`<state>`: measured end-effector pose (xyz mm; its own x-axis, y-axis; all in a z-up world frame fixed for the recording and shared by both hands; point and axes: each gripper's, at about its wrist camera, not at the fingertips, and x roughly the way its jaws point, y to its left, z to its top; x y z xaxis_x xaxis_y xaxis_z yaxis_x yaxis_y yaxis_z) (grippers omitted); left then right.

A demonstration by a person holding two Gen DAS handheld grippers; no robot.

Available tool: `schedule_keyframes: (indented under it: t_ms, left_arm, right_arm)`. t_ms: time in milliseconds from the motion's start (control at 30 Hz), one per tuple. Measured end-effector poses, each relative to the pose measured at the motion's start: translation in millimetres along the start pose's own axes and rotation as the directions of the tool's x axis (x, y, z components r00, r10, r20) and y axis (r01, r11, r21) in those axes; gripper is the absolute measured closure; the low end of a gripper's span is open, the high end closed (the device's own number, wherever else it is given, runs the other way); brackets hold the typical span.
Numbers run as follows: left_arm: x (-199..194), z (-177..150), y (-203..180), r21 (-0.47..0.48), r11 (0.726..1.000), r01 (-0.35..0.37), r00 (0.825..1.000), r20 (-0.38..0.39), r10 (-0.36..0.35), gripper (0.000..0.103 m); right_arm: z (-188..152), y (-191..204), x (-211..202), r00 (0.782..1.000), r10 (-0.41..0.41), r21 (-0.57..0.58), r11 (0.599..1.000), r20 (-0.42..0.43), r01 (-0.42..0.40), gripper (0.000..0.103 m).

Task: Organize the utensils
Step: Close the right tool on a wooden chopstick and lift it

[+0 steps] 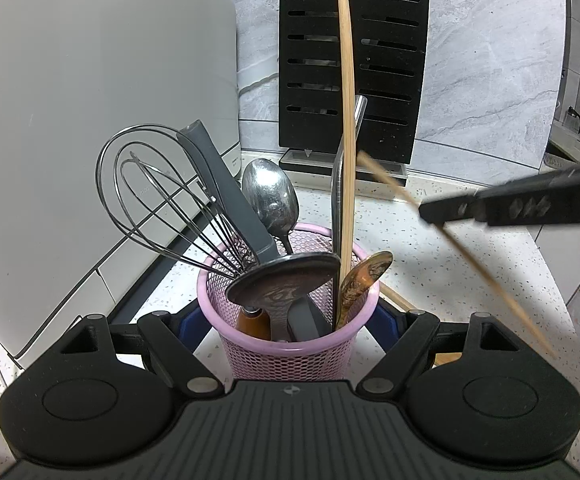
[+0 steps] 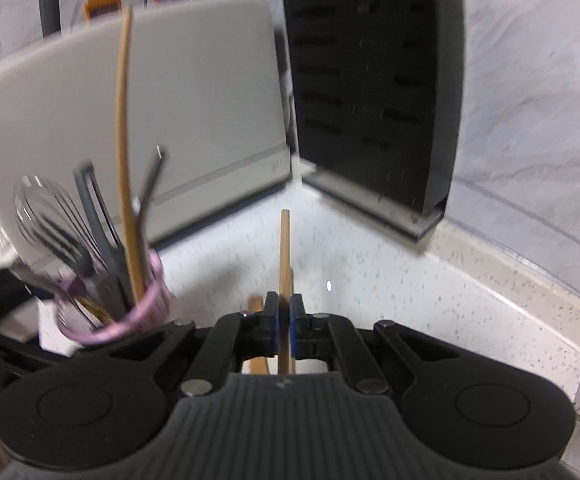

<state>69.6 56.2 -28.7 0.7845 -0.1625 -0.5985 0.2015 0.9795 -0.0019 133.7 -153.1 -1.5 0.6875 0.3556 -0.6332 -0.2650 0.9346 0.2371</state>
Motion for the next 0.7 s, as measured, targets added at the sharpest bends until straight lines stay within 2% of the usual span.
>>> schedule_keyframes:
  t_ms: [167,267,400,500,600,700]
  left_arm:
    - [0.3,0.2,0.1,0.002,1.0,-0.001,1.0,0.001,0.001,0.01]
    - [0.9,0.3,0.4,0.004,1.0,-0.001,1.0,0.0,0.001,0.01]
    - [0.7,0.1,0.4,0.004,1.0,0.0,1.0,0.001,0.0,0.01]
    - [0.8,0.0,-0.1,0.004,1.0,0.0,1.0,0.0,0.0,0.01]
    - [0.8,0.0,-0.2,0.004,1.0,0.0,1.0,0.0,0.0,0.01]
    - [0.7,0.1,-0.2,0.006,1.0,-0.002,1.0,0.002,0.002,0.01]
  right_arm:
    - [9.6,-1.3,-29.4,0.988,0.041,0.05,0.998,0.146,-0.049,0.102]
    - [13.0,-0.8,-48.0,0.96,0.084,0.076,0.991,0.267,-0.107,0.102]
    - [11.9,5.4,-68.6,0.902,0.1,0.084,0.985,0.42,-0.149,0.102]
    - [9.2,7.0,-76.3,0.856,0.115,0.116,0.973,0.503,-0.199,0.102]
    - [6.0,6.7,-83.3,0.798,0.144,0.129,0.955,0.585,-0.266,0.102]
    - [5.4,15.2,-85.4,0.748,0.169,0.103,0.947,0.641,-0.303,0.102]
